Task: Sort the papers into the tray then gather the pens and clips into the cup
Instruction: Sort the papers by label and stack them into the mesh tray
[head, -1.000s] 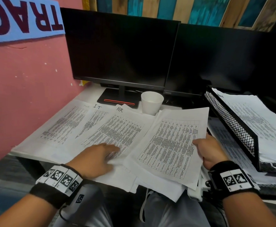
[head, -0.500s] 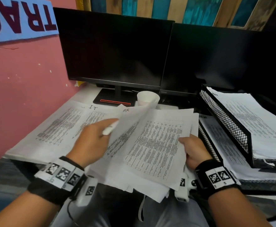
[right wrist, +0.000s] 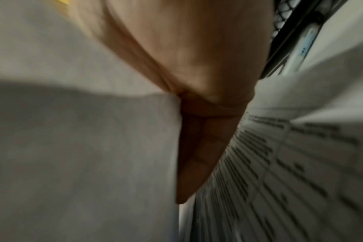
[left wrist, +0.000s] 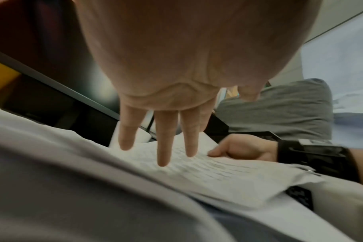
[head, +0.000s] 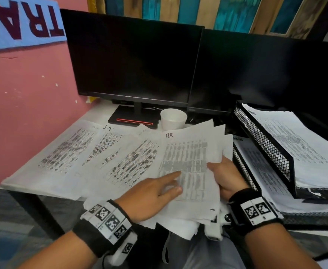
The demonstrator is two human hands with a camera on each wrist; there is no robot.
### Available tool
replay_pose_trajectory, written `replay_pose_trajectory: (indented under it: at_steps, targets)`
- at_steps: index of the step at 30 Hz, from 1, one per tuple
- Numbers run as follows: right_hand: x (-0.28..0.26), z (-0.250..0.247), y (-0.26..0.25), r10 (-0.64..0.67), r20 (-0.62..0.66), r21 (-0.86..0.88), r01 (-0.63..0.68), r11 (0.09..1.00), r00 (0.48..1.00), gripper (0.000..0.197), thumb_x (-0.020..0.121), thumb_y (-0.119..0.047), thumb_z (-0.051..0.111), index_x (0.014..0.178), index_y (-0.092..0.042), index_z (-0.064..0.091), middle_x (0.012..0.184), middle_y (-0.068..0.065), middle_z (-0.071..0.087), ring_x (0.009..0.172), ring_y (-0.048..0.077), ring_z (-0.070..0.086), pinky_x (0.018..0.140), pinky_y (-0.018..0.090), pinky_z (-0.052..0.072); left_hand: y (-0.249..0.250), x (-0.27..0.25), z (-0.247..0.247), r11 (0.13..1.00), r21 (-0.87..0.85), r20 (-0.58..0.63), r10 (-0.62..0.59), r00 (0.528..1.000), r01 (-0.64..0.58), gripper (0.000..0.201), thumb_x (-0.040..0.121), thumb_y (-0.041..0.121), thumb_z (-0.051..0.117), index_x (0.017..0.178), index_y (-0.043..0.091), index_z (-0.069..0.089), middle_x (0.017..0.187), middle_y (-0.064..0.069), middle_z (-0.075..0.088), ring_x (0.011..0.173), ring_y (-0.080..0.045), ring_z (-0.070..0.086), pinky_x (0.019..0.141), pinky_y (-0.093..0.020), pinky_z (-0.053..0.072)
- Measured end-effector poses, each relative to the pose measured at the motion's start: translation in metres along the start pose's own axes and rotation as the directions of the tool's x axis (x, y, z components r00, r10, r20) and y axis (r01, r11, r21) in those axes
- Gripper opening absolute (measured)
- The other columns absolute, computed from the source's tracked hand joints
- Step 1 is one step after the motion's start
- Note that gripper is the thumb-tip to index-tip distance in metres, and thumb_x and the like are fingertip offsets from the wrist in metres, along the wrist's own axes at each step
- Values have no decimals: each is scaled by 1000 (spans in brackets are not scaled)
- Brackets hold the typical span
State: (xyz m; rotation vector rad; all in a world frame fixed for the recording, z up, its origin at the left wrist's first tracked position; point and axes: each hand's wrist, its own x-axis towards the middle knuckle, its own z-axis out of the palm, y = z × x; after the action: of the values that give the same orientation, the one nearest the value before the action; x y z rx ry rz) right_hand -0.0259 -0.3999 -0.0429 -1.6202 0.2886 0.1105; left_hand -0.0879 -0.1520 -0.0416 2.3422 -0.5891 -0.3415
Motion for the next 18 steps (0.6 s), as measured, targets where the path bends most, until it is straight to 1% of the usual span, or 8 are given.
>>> replay_pose_trajectory:
  at_steps: [3, 6, 8, 10, 12, 14, 16, 18]
  targets:
    - [1, -25, -12, -40, -118, -80, 31, 996, 992, 39, 96, 4, 51, 120, -17, 74, 110, 12, 81, 100, 38, 77, 90, 62, 61, -35, -5, -17, 979, 149, -100, -123, 987, 137, 72, 97, 61, 62, 162, 45, 33, 156, 17, 54, 138, -12, 57, 118, -29, 40]
    - [2, -45, -25, -91, -218, -118, 66, 991, 972, 37, 94, 5, 49, 106, -21, 72, 109, 12, 78, 99, 36, 74, 93, 60, 59, -61, -15, -28, 959, 212, -88, -173, 981, 188, 89, 84, 55, 78, 161, 43, 35, 157, 12, 51, 144, -14, 50, 120, -30, 38]
    - [3, -50, -31, -109, -258, -110, 82, 990, 960, 40, 95, 9, 46, 109, -21, 68, 110, 12, 75, 102, 38, 72, 95, 61, 57, -68, -24, -29, 960, 234, -16, -152, 988, 152, 104, 75, 59, 84, 162, 44, 30, 161, 17, 42, 152, -12, 36, 126, -32, 29]
    - [2, -49, -34, -108, -268, -112, 80, 990, 957, 42, 95, 10, 45, 116, -20, 64, 107, 12, 74, 103, 40, 70, 94, 60, 57, -72, -32, -28, 941, 314, 62, -152, 986, 125, 120, 65, 71, 82, 165, 48, 19, 171, 21, 23, 162, -13, 11, 132, -41, 12]
    - [1, -47, -33, -91, -275, -129, 57, 990, 957, 36, 96, 11, 45, 111, -15, 65, 99, 11, 72, 95, 37, 69, 84, 46, 61, -75, -37, -24, 925, 363, 120, -165, 979, 111, 128, 56, 79, 77, 162, 56, 9, 173, 22, 9, 163, -13, -7, 132, -50, 1]
    - [1, -44, -30, -64, -278, -145, 24, 989, 959, 33, 97, 12, 44, 98, -14, 66, 92, 10, 70, 87, 33, 68, 70, 33, 59, -79, -38, -23, 926, 366, 141, -156, 978, 95, 120, 58, 74, 80, 153, 67, 8, 170, 27, 6, 160, -7, -9, 132, -48, -3]
    - [2, -42, -25, -31, -299, -133, -10, 991, 954, 31, 95, 10, 47, 100, -13, 67, 94, 14, 72, 92, 36, 69, 78, 41, 58, -83, -39, -24, 939, 339, 135, -110, 985, 59, 98, 66, 65, 84, 139, 76, 21, 163, 34, 12, 155, 1, -1, 131, -40, 0]
    - [3, -40, -21, -12, -322, -99, -21, 995, 947, 33, 91, 7, 50, 113, -8, 68, 101, 18, 74, 98, 38, 71, 84, 51, 58, -90, -38, -28, 981, 191, 78, -57, 995, 41, 67, 72, 59, 87, 122, 79, 46, 157, 38, 31, 153, 6, 16, 129, -29, 10]
